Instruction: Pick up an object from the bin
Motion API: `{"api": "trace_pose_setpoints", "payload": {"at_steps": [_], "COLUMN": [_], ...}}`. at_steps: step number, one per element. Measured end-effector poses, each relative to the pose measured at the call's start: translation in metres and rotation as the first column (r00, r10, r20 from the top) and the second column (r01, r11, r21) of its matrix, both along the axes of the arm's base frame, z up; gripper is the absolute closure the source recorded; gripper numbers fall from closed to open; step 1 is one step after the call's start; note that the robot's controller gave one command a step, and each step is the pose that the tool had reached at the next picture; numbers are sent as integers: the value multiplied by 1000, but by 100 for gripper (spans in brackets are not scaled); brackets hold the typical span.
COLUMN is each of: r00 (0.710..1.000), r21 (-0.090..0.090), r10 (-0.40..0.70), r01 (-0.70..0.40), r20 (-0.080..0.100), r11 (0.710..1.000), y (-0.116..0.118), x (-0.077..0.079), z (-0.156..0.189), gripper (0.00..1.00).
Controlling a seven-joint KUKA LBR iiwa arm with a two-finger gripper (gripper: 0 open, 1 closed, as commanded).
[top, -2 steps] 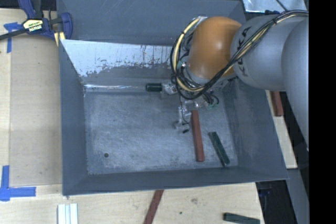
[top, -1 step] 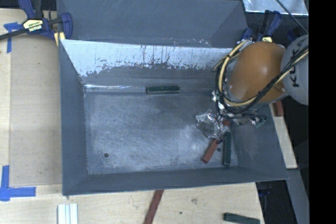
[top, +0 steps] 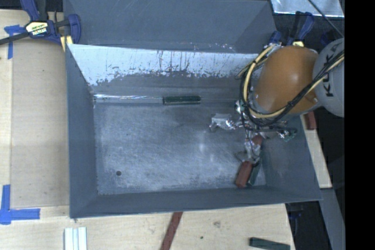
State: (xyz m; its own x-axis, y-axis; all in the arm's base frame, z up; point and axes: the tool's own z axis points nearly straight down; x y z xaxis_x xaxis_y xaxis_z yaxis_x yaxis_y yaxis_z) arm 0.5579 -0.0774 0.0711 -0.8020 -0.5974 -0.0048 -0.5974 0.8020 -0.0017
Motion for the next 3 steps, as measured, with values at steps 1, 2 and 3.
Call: {"api": "trace_pose_setpoints", "payload": {"at_steps": [1,2,3], "r00": [1000,986,931], "r21": [0,3,0], "r10": [0,165,366], "r01": [0,-165,-366], "r20": [0,0,-4], "r11": [1000,986,931], "y": [0,-7,-44], "x": [0,-10,-37], "z": [0,4,12], "gripper": [0,0,0]}}
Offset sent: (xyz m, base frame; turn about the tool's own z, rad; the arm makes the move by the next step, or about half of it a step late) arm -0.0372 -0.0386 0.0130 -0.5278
